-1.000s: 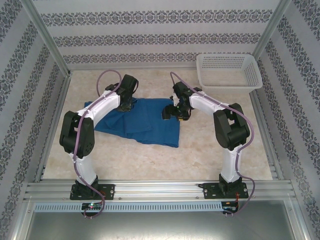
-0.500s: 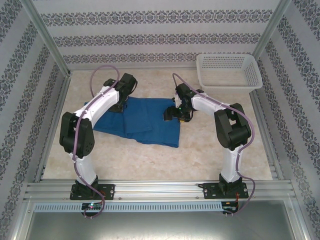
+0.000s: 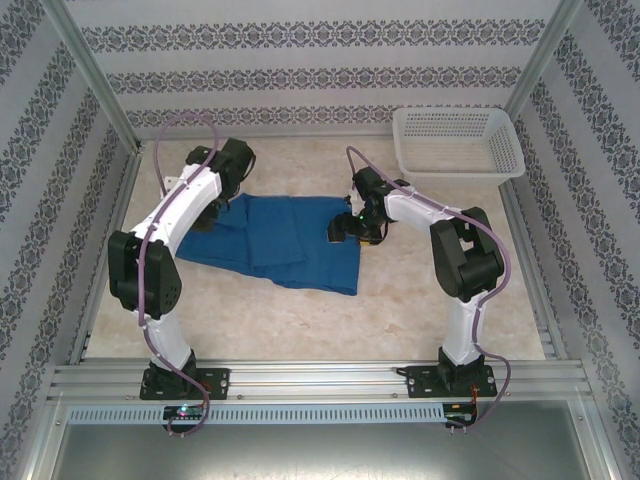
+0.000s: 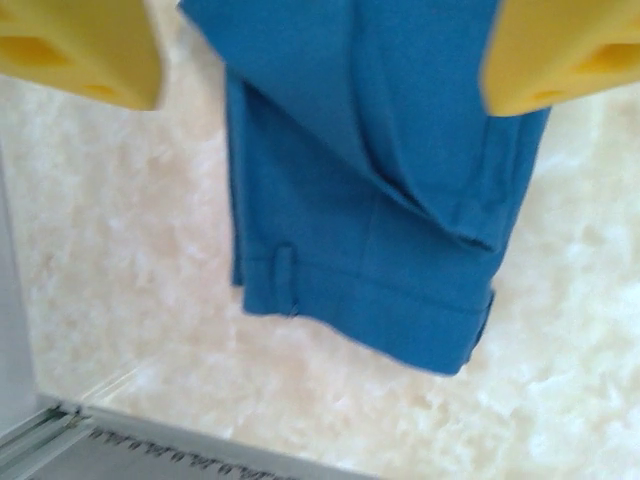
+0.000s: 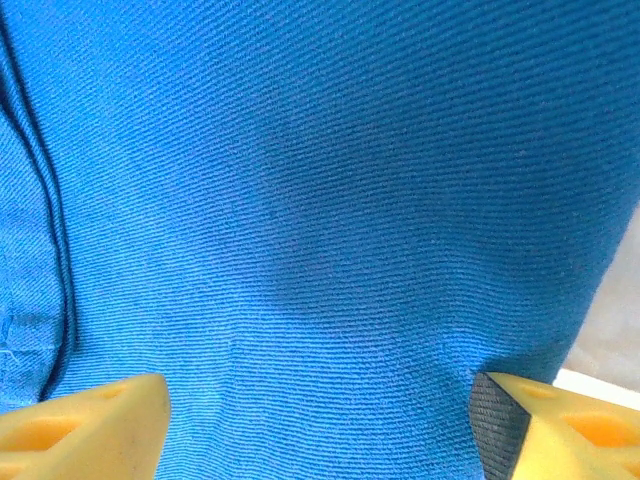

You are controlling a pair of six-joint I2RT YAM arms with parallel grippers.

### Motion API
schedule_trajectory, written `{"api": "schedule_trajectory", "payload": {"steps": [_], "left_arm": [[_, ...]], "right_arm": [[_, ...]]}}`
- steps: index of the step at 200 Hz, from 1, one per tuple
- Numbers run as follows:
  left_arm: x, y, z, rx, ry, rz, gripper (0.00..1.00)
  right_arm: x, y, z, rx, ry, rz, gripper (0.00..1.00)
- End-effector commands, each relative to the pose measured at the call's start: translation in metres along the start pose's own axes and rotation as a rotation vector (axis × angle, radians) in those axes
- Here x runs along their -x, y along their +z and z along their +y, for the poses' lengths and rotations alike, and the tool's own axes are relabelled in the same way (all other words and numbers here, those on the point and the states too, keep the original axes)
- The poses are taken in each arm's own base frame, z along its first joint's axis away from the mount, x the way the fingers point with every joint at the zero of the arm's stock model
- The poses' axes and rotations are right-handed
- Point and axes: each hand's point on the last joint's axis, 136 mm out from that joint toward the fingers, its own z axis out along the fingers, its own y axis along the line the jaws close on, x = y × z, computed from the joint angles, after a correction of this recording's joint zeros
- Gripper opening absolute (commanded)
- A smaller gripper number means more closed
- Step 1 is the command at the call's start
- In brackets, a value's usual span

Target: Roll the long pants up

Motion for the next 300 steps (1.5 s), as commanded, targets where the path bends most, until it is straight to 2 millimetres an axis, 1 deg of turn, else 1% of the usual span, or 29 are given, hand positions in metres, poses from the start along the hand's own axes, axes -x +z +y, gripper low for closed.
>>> {"api": "schedule_trajectory", "payload": {"steps": [1, 26, 32, 36, 40, 45, 47, 51, 52, 54, 57, 65, 67, 74, 83, 92, 104, 126, 151, 174, 187, 199, 211, 225, 241, 254, 270, 279, 300], "left_arm": [[0.020, -0.002, -0.015, -0.026, 0.083, -0.072, 1.00], [0.017, -0.006, -0.029, -0.074, 0.101, -0.044, 1.00], [0.016, -0.007, -0.031, -0.080, 0.106, -0.033, 0.99], [0.014, -0.007, -0.031, -0.081, 0.112, -0.025, 0.96], [0.013, -0.007, -0.032, -0.081, 0.118, -0.017, 0.94], [0.011, -0.007, -0.032, -0.081, 0.128, -0.008, 0.90], [0.011, -0.007, -0.032, -0.080, 0.132, -0.006, 0.89], [0.010, -0.008, -0.032, -0.078, 0.138, -0.002, 0.85], [0.010, -0.008, -0.032, -0.077, 0.139, -0.001, 0.84], [0.010, -0.008, -0.032, -0.076, 0.142, -0.001, 0.81], [0.010, -0.008, -0.031, -0.074, 0.146, 0.004, 0.77], [0.010, -0.009, -0.030, -0.071, 0.156, 0.005, 0.60], [0.010, -0.009, -0.030, -0.071, 0.159, 0.005, 0.57], [0.012, -0.009, -0.030, -0.074, 0.171, 0.003, 0.39], [0.014, -0.011, -0.031, -0.083, 0.184, 0.004, 0.22], [0.015, -0.012, -0.034, -0.096, 0.205, 0.009, 0.11], [0.019, -0.014, -0.037, -0.111, 0.225, 0.019, 0.00], [0.026, -0.018, -0.045, -0.149, 0.271, 0.038, 0.00], [0.040, -0.024, -0.051, -0.175, 0.319, 0.038, 0.00], [0.046, -0.028, -0.056, -0.204, 0.363, 0.043, 0.00], [0.047, -0.027, -0.056, -0.208, 0.381, 0.053, 0.00], [0.048, -0.024, -0.053, -0.198, 0.383, 0.063, 0.00], [0.047, -0.019, -0.051, -0.193, 0.378, 0.084, 0.01], [0.042, -0.012, -0.050, -0.189, 0.379, 0.113, 0.01], [0.031, -0.006, -0.051, -0.192, 0.403, 0.144, 0.01], [0.023, 0.000, -0.048, -0.167, 0.421, 0.159, 0.01], [0.017, 0.006, -0.045, -0.148, 0.440, 0.175, 0.01], [0.013, 0.009, -0.044, -0.145, 0.447, 0.185, 0.01], [0.008, 0.010, -0.043, -0.148, 0.461, 0.202, 0.00]], "right_arm": [[-0.004, -0.010, 0.005, 0.027, -0.001, 0.000, 0.80], [-0.003, -0.008, 0.016, 0.041, -0.007, 0.002, 0.78], [-0.004, -0.006, 0.019, 0.039, -0.012, 0.007, 0.74], [-0.004, -0.005, 0.021, 0.037, -0.016, 0.009, 0.69], [-0.005, -0.004, 0.022, 0.030, -0.017, 0.013, 0.61], [-0.006, -0.002, 0.024, 0.027, -0.021, 0.017, 0.47], [-0.006, -0.001, 0.025, 0.025, -0.022, 0.019, 0.40], [-0.007, 0.000, 0.027, 0.024, -0.024, 0.022, 0.21], [-0.007, 0.001, 0.028, 0.023, -0.025, 0.024, 0.18], [-0.008, 0.001, 0.029, 0.022, -0.027, 0.024, 0.09], [-0.009, 0.003, 0.031, 0.018, -0.027, 0.026, 0.00], [-0.012, 0.007, 0.036, 0.012, -0.037, 0.032, 0.00], [-0.012, 0.008, 0.038, 0.009, -0.042, 0.034, 0.00], [-0.015, 0.012, 0.042, -0.001, -0.051, 0.039, 0.00], [-0.017, 0.017, 0.048, -0.013, -0.061, 0.043, 0.00], [-0.019, 0.023, 0.055, -0.018, -0.068, 0.049, 0.00], [-0.020, 0.033, 0.062, -0.026, -0.074, 0.059, 0.00], [-0.018, 0.052, 0.070, -0.051, -0.084, 0.076, 0.00], [-0.019, 0.071, 0.074, -0.080, -0.093, 0.097, 0.00], [-0.018, 0.082, 0.081, -0.087, -0.098, 0.105, 0.00], [-0.018, 0.086, 0.088, -0.083, -0.103, 0.109, 0.00], [-0.015, 0.089, 0.099, -0.074, -0.114, 0.107, 0.00], [-0.014, 0.090, 0.112, -0.060, -0.127, 0.107, 0.00], [-0.013, 0.092, 0.129, -0.038, -0.146, 0.102, 0.00], [-0.011, 0.093, 0.144, -0.017, -0.153, 0.097, 0.00], [-0.009, 0.091, 0.160, 0.009, -0.163, 0.088, 0.00], [-0.006, 0.088, 0.176, 0.030, -0.176, 0.080, 0.00], [-0.005, 0.086, 0.181, 0.033, -0.187, 0.071, 0.00], [0.000, 0.087, 0.177, 0.041, -0.166, 0.067, 0.00]]}}
